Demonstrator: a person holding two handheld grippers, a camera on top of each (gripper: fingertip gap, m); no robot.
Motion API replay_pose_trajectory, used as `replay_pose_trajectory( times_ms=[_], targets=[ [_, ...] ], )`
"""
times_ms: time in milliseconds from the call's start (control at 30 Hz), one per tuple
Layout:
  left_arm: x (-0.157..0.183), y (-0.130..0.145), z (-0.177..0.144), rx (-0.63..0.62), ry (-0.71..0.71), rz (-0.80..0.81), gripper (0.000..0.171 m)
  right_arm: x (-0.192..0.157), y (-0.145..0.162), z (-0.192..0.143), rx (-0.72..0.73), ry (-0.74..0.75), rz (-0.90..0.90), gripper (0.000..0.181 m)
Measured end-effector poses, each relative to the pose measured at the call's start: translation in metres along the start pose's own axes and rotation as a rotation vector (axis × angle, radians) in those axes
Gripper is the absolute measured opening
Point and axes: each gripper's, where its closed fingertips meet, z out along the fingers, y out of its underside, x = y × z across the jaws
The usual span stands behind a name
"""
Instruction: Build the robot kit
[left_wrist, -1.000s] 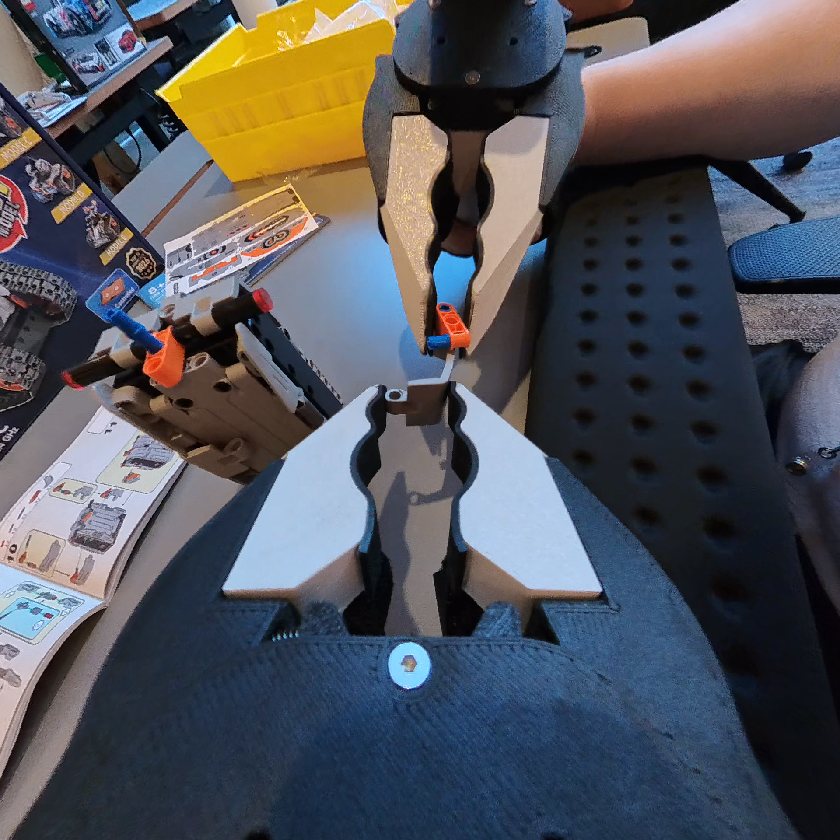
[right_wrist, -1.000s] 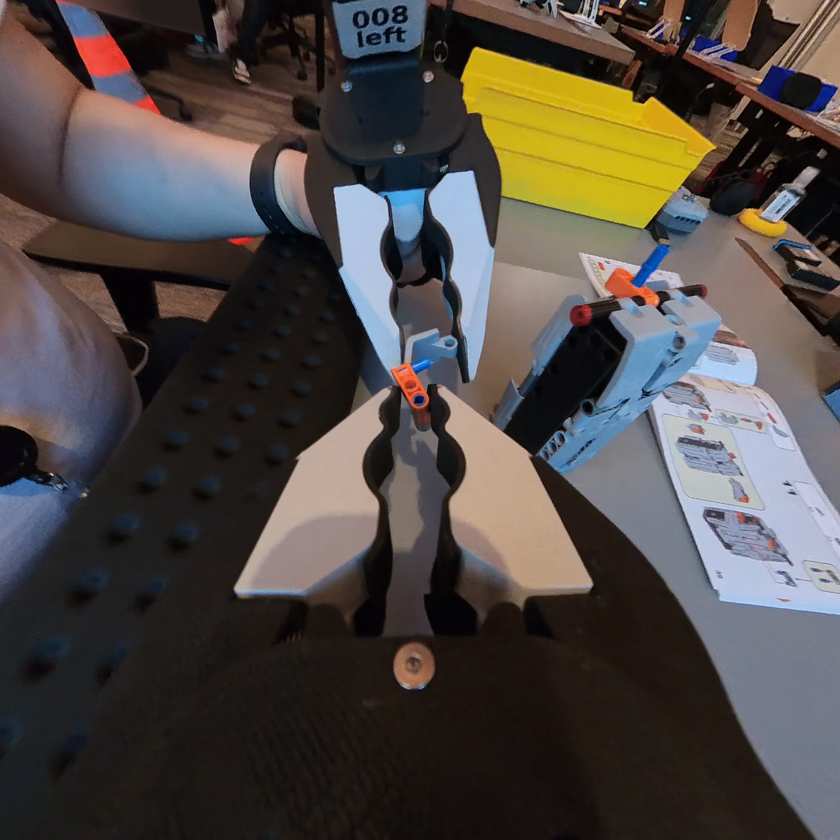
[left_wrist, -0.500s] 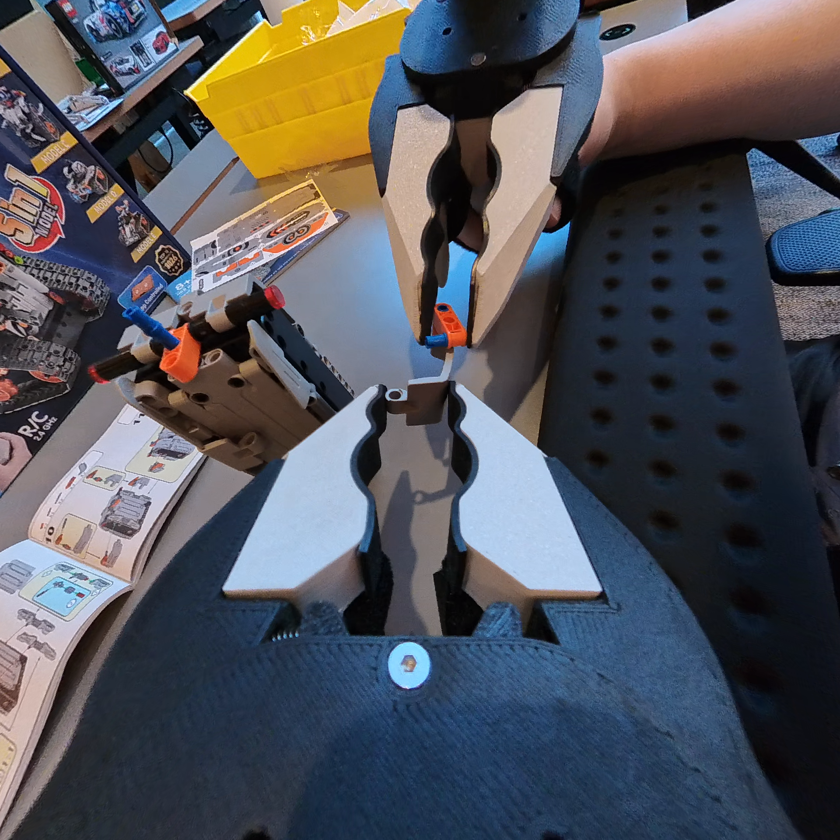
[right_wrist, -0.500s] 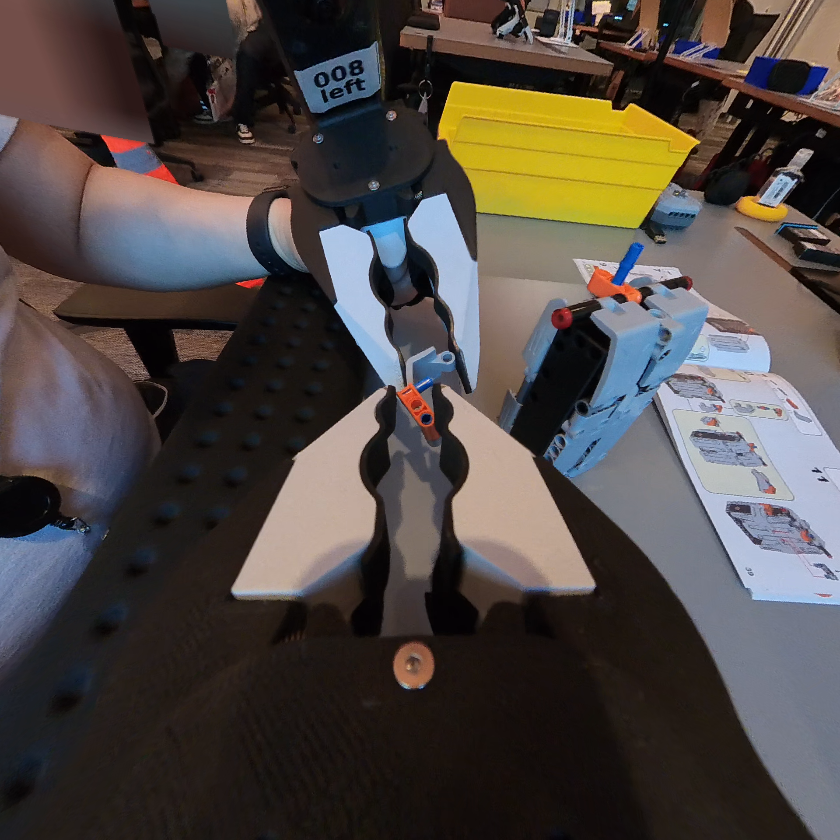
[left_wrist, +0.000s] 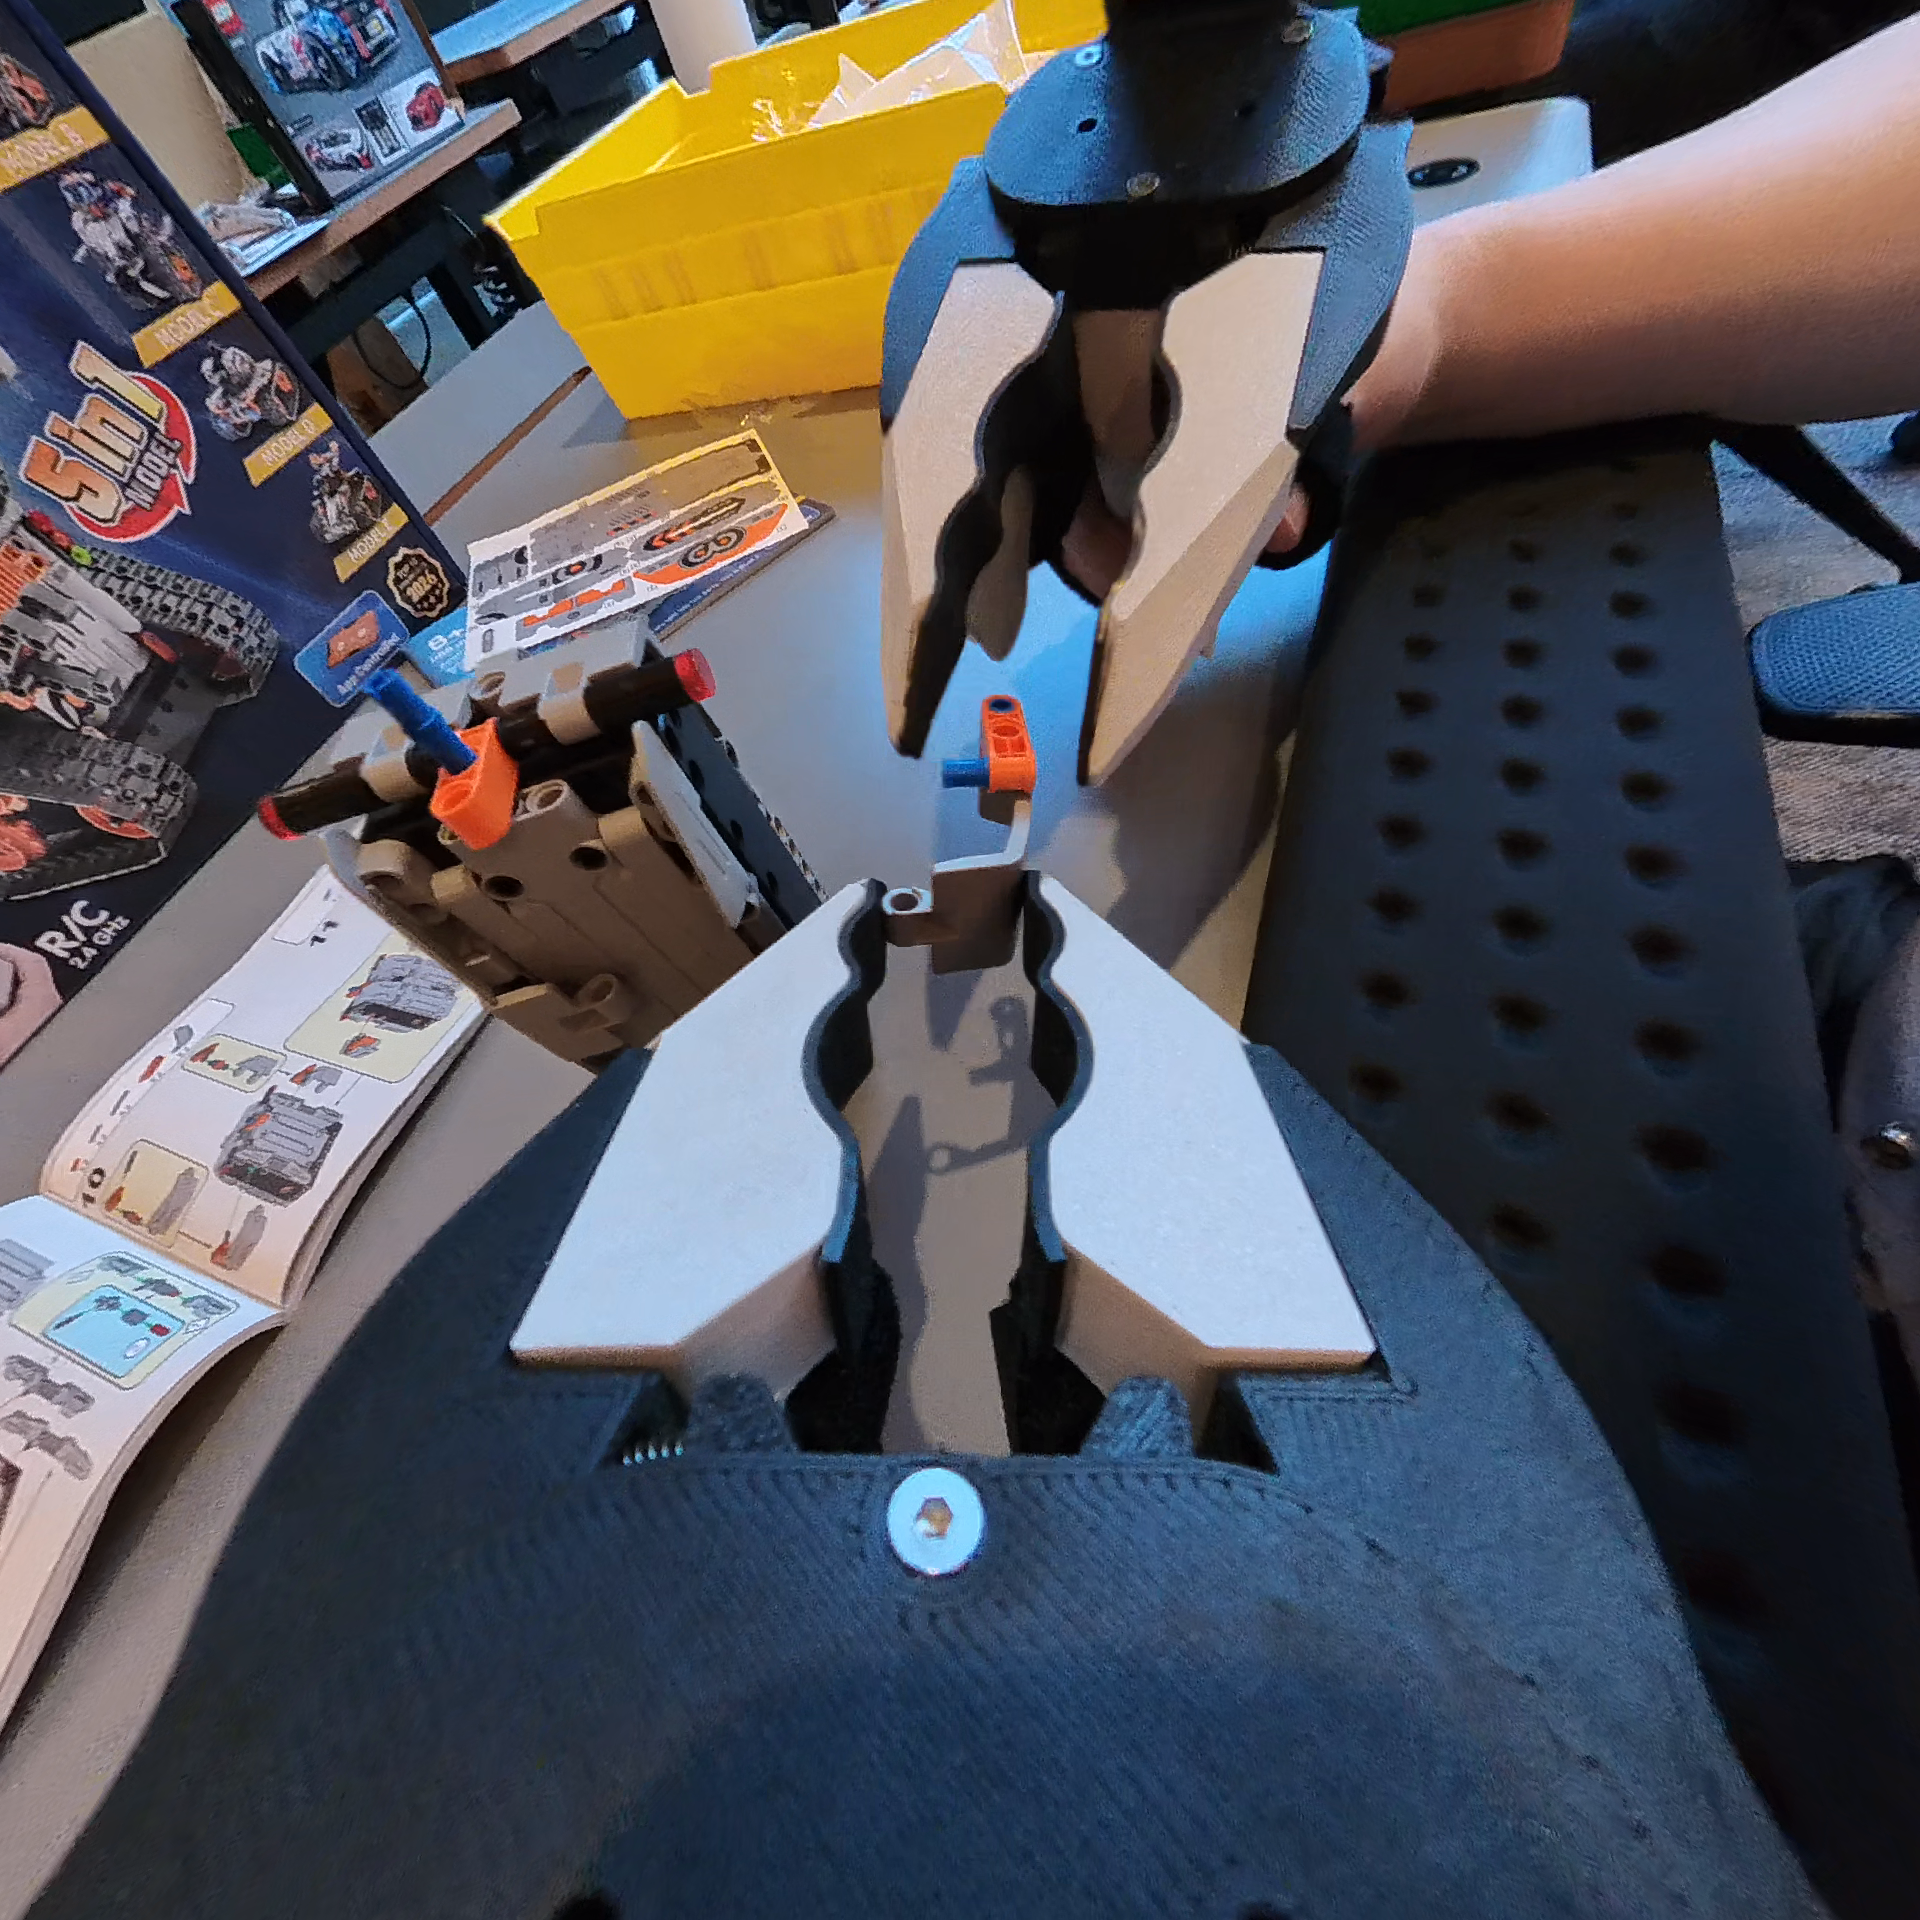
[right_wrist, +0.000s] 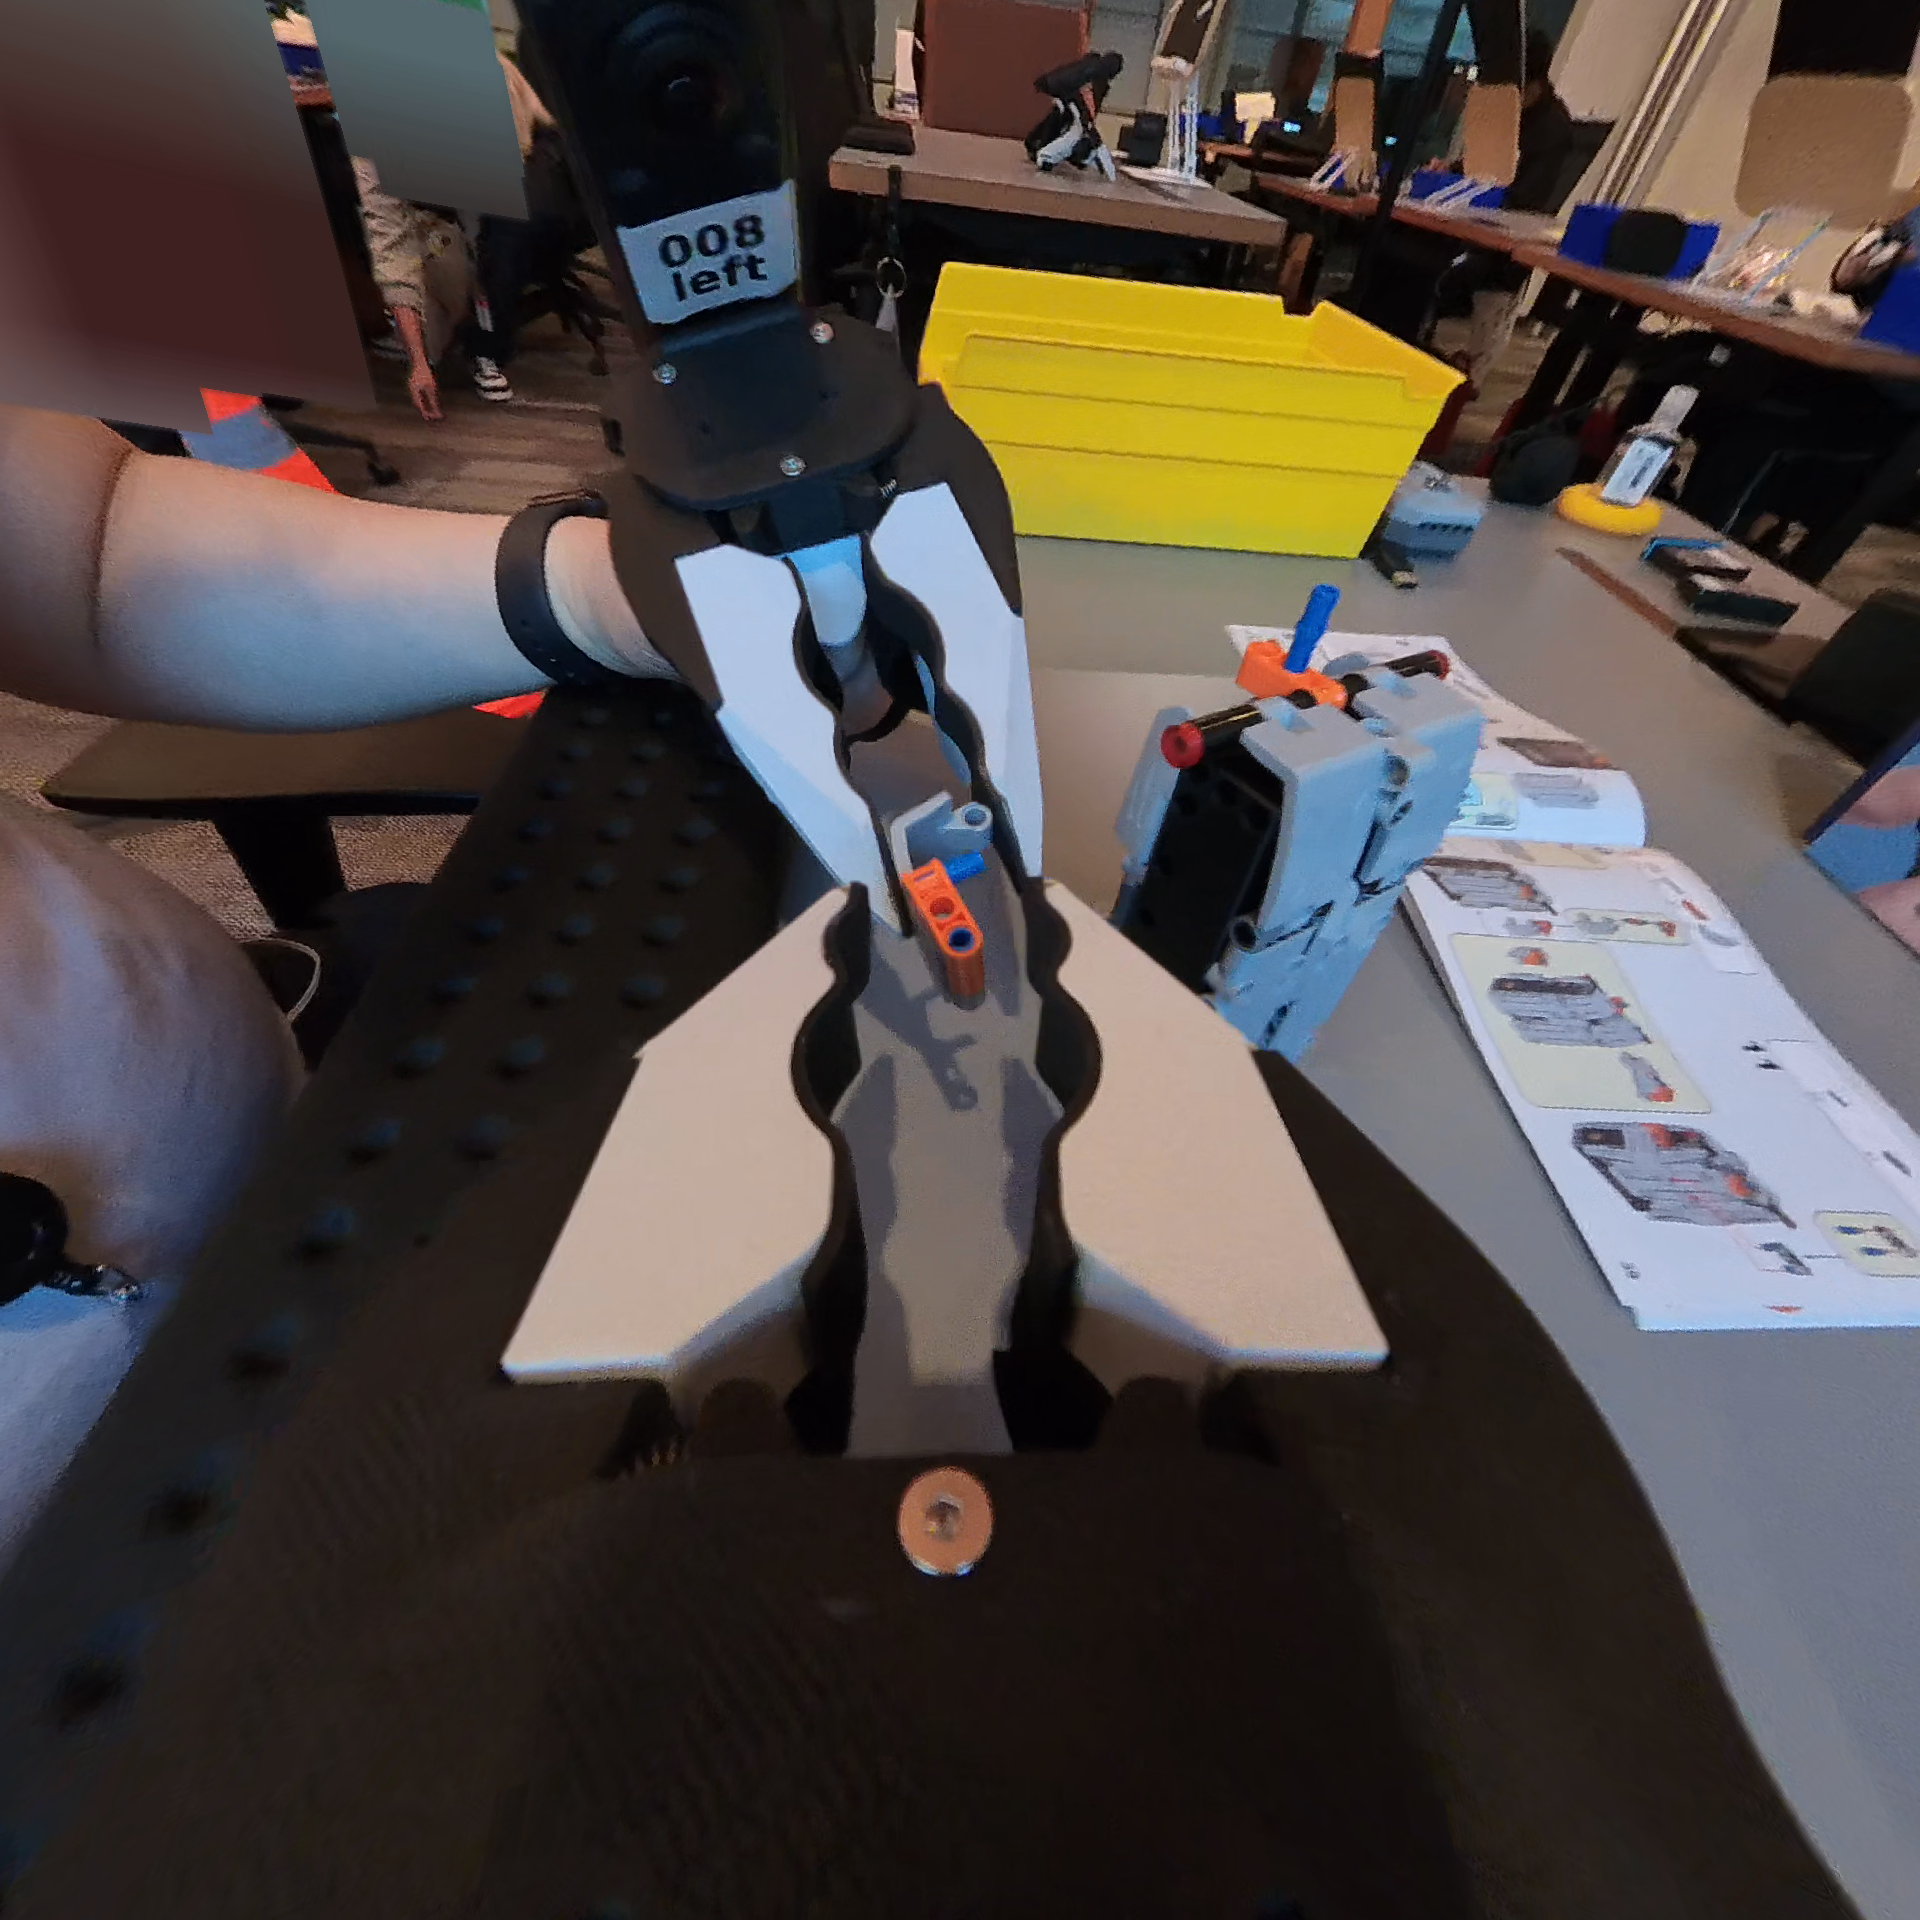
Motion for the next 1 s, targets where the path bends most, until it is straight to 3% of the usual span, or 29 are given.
replay_pose_trajectory(
  times_ms=[333,567,733,833,1000],
  targets=[
    [-0.003,-0.001,0.001,0.019,0.013,-0.071,0.024,0.002,0.000,0.001,0.044,-0.109,0.142,0.012],
    [-0.010,0.011,0.005,-0.023,-0.004,-0.123,0.025,0.012,0.010,0.008,0.014,-0.159,0.194,0.011],
    [-0.012,0.027,0.011,-0.114,-0.037,-0.098,0.032,0.025,0.011,0.008,0.015,-0.154,0.186,0.007],
    [-0.013,0.025,0.009,-0.102,-0.040,-0.107,0.018,0.027,0.011,0.008,0.027,-0.168,0.184,0.007],
    [-0.016,0.025,0.010,-0.094,-0.038,-0.166,0.025,0.019,0.014,0.009,0.010,-0.195,0.149,0.007]
  ],
)
